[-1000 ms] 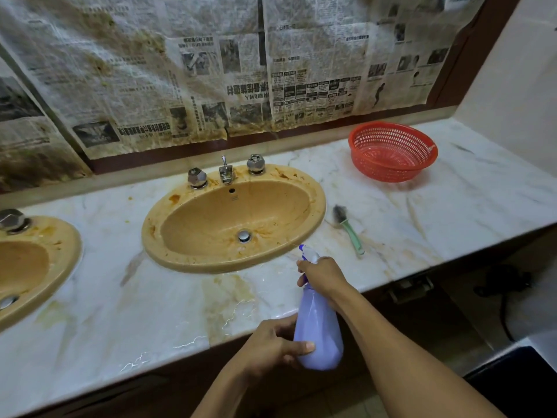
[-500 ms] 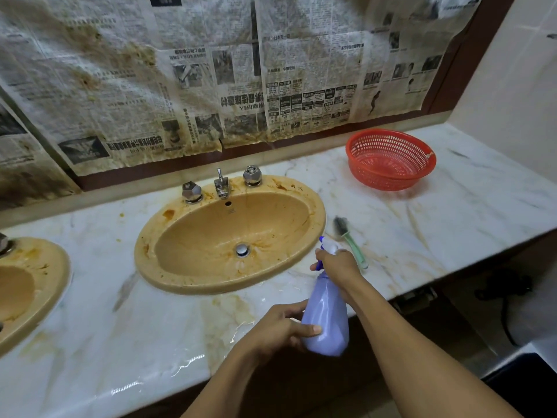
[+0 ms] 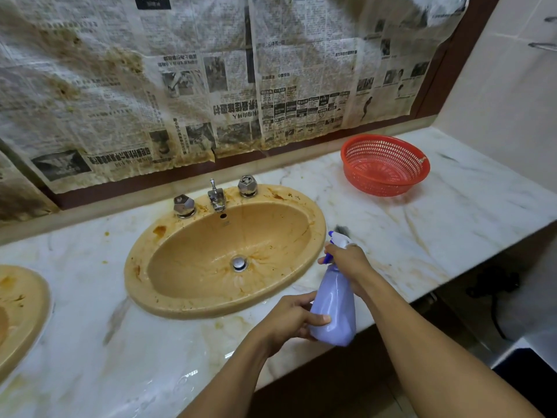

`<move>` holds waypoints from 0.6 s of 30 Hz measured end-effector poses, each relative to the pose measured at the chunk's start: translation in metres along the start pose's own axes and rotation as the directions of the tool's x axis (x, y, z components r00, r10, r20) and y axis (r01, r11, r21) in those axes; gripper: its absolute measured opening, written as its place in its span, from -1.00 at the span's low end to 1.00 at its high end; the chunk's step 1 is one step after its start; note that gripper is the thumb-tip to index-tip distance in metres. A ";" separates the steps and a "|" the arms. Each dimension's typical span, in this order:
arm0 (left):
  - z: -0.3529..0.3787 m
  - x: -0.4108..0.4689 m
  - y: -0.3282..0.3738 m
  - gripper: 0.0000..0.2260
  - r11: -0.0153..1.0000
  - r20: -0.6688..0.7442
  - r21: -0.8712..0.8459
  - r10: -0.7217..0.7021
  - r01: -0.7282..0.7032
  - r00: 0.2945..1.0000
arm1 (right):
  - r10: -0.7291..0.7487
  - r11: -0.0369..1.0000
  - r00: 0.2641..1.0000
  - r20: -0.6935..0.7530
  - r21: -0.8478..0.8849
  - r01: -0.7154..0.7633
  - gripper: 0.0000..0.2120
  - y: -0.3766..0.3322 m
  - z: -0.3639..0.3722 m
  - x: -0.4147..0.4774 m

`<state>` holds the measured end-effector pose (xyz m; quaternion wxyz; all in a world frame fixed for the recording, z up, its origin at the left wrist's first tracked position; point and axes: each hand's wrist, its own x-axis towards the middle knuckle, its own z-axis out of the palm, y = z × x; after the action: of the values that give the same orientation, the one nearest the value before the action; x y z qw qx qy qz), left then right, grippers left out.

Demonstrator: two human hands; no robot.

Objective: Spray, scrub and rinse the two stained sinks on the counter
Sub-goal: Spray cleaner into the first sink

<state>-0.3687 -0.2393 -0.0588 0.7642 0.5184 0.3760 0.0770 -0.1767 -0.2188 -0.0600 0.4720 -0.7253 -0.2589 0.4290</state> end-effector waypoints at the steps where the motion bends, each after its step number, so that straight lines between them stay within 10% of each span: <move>1: -0.002 0.002 0.003 -0.58 1.000 -0.004 0.009 0.002 -0.002 1.000 | 0.008 1.000 1.000 -0.028 0.005 -0.008 -0.82 -0.001 0.000 0.003; 6: -0.010 0.010 0.024 -0.60 1.000 0.006 0.001 -0.013 0.013 1.000 | 0.032 0.999 0.988 -0.154 -0.010 -0.034 -0.81 -0.018 0.006 0.016; 18: -0.010 -0.001 0.015 -0.64 0.999 -0.073 -0.009 -0.049 0.049 0.996 | 0.117 0.992 0.985 0.127 -0.066 -0.110 -0.70 -0.019 0.033 0.036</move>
<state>-0.3715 -0.2253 -0.0474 0.7535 0.5030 0.4160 0.0787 -0.1864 -0.1673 -0.0624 0.4072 -0.7230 -0.2601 0.4938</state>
